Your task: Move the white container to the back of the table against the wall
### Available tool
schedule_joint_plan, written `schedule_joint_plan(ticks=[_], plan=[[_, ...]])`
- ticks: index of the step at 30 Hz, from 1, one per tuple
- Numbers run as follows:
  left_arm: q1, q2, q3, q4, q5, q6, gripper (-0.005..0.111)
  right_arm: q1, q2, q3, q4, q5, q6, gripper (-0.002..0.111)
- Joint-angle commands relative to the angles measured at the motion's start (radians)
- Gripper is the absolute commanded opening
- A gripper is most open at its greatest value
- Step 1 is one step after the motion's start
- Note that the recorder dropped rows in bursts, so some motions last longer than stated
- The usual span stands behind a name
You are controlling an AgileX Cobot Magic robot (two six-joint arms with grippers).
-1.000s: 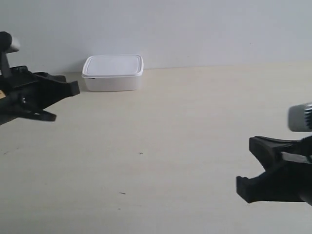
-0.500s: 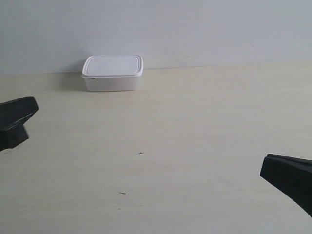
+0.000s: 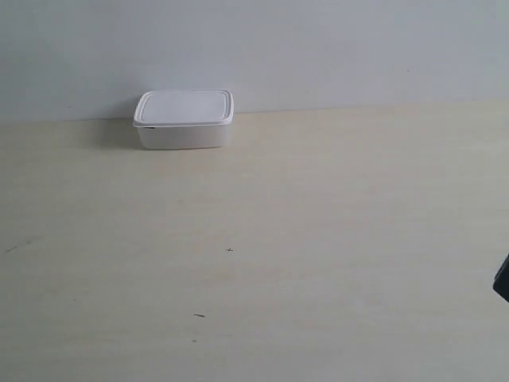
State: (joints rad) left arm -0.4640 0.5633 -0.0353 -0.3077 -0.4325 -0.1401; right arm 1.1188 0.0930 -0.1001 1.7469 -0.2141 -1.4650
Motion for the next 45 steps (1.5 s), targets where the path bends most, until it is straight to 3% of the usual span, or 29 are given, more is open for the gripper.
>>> schedule_joint_plan(ticks=[1, 13, 18, 19, 21, 29, 32, 45], plan=[[-0.006, -0.069, 0.035, 0.04, -0.089, -0.024, 0.0, 0.004, -0.093, 0.034, -0.005, 0.004, -0.019, 0.0], [-0.006, -0.101, 0.035, 0.18, -0.035, -0.016, 0.0, 0.004, -0.093, 0.086, -0.047, 0.01, -0.083, 0.0], [-0.006, -0.101, 0.035, 0.389, -0.015, -0.018, 0.0, 0.004, -0.093, 0.1, -0.129, 0.053, -0.091, 0.0], [-0.006, -0.101, 0.035, 0.52, -0.015, -0.035, 0.0, 0.004, -0.093, 0.1, -0.192, 0.092, -0.091, 0.0], [-0.006, -0.101, 0.035, 0.636, -0.019, -0.058, 0.0, 0.004, -0.093, 0.1, -0.225, 0.094, -0.091, 0.0], [-0.006, -0.099, 0.035, 0.645, 0.115, -0.16, 0.0, 0.004, -0.093, 0.1, -0.202, 0.092, -0.087, 0.0], [-0.006, -0.099, 0.035, 0.645, 0.115, -0.234, 0.0, 0.004, -0.093, 0.1, -0.202, 0.087, -0.08, 0.0], [-0.006, -0.099, 0.035, 0.645, 0.115, -0.238, 0.0, 0.004, -0.093, 0.1, -0.202, 0.091, -0.022, 0.0]])
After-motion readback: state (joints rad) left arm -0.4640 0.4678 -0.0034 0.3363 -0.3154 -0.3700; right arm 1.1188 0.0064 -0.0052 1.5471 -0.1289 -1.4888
